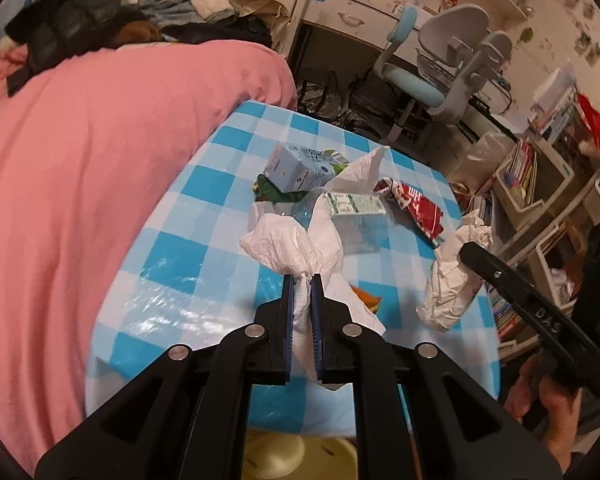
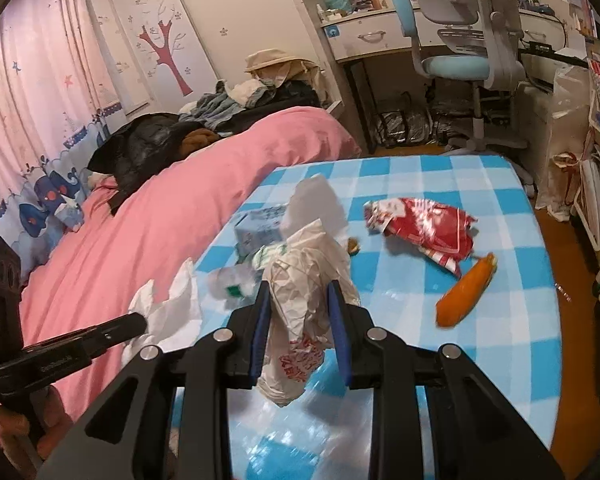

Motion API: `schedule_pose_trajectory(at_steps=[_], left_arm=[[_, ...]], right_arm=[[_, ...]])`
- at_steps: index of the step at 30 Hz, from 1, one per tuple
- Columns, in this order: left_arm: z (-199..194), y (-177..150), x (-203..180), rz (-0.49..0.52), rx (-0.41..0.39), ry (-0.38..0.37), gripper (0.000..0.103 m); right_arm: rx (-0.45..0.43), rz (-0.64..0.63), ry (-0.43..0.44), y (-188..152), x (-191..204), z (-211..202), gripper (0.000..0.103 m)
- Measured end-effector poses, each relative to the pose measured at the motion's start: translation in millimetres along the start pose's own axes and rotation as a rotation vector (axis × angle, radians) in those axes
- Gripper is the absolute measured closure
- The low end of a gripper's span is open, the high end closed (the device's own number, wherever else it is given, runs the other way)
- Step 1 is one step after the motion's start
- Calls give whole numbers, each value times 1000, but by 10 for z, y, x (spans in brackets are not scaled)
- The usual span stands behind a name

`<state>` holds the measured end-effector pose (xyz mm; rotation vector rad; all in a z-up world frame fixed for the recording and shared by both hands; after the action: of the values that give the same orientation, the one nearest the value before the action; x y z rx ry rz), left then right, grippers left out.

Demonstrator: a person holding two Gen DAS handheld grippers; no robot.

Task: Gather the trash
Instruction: 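Lower both held items into the yellow bin and open both tools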

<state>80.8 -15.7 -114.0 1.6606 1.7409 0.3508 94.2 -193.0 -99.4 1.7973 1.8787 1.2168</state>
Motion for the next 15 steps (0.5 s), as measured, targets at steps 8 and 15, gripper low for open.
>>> schedule_pose_trajectory(at_steps=[8,15], left_arm=[[-389,-314,193,48,-19,50,95],[-581,-500,329,51,-16,65,95]], right_arm=[[67,-55,41,-586,394,-225,74],[241,-100,63,-1471,664,-139,74]])
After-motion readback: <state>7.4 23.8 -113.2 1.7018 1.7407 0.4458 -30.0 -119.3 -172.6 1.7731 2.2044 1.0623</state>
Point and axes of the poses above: each gripper's, at about its wrist camera, not at the fingertips, and z roughly the way its jaws point, x to its left, y to its top, the point moved 9 cm from there along z, roughly the way its jaws point, and after that the axes turned 2 degrees about -y, right-handed, at the moved point
